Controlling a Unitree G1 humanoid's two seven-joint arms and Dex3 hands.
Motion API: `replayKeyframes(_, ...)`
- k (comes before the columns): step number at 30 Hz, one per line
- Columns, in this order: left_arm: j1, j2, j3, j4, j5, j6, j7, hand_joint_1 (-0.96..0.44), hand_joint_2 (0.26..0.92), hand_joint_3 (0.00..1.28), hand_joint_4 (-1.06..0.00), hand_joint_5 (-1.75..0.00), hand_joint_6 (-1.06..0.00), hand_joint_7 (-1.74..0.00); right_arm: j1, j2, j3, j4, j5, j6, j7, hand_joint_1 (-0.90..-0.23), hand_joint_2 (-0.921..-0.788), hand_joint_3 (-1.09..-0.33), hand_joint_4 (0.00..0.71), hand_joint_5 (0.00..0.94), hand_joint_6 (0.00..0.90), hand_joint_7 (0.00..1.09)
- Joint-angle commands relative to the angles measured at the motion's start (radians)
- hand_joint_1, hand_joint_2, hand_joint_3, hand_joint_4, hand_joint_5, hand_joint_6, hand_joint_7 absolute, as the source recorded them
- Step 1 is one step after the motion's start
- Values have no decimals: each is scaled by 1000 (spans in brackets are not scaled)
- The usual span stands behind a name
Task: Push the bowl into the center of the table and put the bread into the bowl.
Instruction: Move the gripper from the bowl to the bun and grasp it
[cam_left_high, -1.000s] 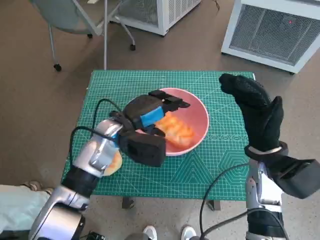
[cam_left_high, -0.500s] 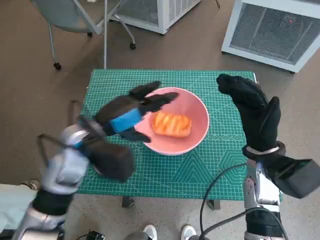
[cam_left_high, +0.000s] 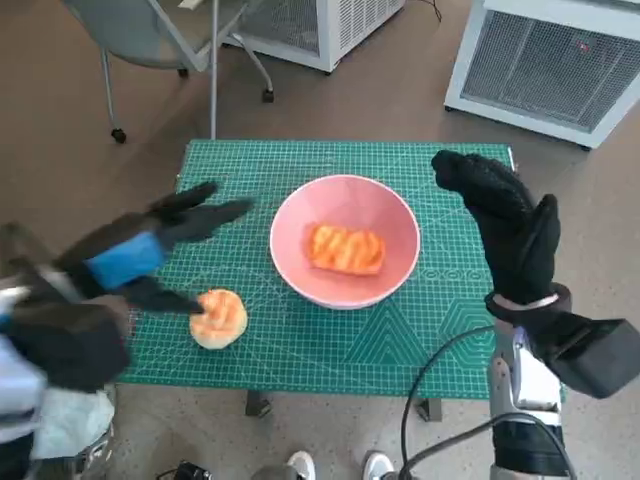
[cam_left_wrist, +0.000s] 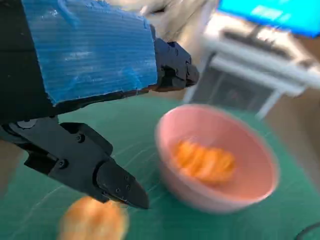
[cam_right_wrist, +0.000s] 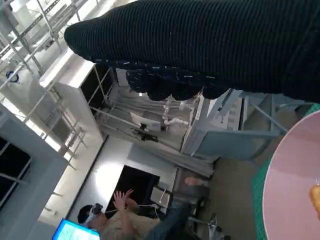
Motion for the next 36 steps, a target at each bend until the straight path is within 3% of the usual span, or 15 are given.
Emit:
replayKeyframes(1,67,34,17,12,-30,-26,-35,-307,740,0,-15,-4,-231,-13,16,0,1,11,9,19,13,-701,-921,-776,119,0,-1,443)
replayKeyframes(12,163,55,-6,59,20,-90,-26,-278,734,0,-29,-5,-243,-11,4,-4,-4,24,19,26,34,-693,-921,-773,117,0,-1,444)
replayKeyframes(24,199,-10,-117,35,174,-31,73,-231,734,1,-43,-3,-253,-6,-14,-8,-5,56,27,27,58,-692,-921,-770,117,0,-1,445)
replayKeyframes(36,163,-76,-226,182,319,-127,237,-238,744,4,-85,-12,-276,-12,-19,-13,-3,63,34,36,77,-685,-921,-769,116,0,-1,435)
